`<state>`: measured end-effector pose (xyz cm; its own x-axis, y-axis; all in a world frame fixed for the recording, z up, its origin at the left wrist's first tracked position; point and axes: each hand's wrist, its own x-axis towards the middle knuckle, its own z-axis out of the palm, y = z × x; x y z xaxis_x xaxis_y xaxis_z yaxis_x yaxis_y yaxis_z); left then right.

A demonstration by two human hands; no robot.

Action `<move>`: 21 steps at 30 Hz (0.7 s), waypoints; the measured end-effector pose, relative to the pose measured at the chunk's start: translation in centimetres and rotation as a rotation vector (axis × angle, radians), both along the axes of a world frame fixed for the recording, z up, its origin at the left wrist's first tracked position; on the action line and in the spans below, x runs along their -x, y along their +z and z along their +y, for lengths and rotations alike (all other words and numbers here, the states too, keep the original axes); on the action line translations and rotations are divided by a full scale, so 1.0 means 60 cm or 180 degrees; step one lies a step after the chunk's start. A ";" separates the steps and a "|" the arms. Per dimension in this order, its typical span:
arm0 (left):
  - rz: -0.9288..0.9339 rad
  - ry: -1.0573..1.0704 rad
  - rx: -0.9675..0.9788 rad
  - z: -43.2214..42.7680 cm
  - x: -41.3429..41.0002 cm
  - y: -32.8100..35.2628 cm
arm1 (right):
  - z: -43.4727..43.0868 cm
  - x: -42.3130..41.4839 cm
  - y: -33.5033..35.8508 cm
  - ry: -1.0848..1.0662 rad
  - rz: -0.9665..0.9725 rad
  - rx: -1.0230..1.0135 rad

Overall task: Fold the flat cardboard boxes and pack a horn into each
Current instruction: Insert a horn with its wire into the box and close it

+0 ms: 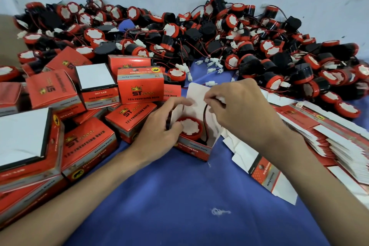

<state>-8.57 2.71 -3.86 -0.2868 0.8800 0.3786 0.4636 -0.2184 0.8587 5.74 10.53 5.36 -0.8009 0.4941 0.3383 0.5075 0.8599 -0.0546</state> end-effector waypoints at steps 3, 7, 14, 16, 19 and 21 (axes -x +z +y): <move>-0.0388 -0.0117 0.0037 0.000 0.003 0.001 | -0.004 -0.006 0.001 -0.0319 -0.0379 -0.0551; -0.0691 -0.0363 0.0173 0.000 0.012 0.003 | -0.009 0.000 -0.014 -0.0489 -0.0355 -0.0498; -0.0594 -0.0636 0.0365 0.005 0.008 0.003 | -0.023 0.029 -0.065 0.0106 -0.0198 -0.0042; -0.0461 -0.0596 0.0352 0.006 0.008 0.005 | -0.024 0.028 -0.069 0.0141 -0.0076 0.0184; -0.0394 -0.0564 0.0283 0.005 0.009 0.003 | -0.017 0.023 -0.067 0.0350 -0.0333 0.0302; -0.0428 -0.0539 0.0242 0.004 0.008 0.001 | -0.011 0.021 -0.063 0.0511 -0.0477 0.0472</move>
<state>-9.07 2.97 -3.79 -0.1760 0.9444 0.2778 0.3061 -0.2157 0.9272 4.50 9.90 1.58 -0.9087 0.3920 0.1434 0.3770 0.9183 -0.1208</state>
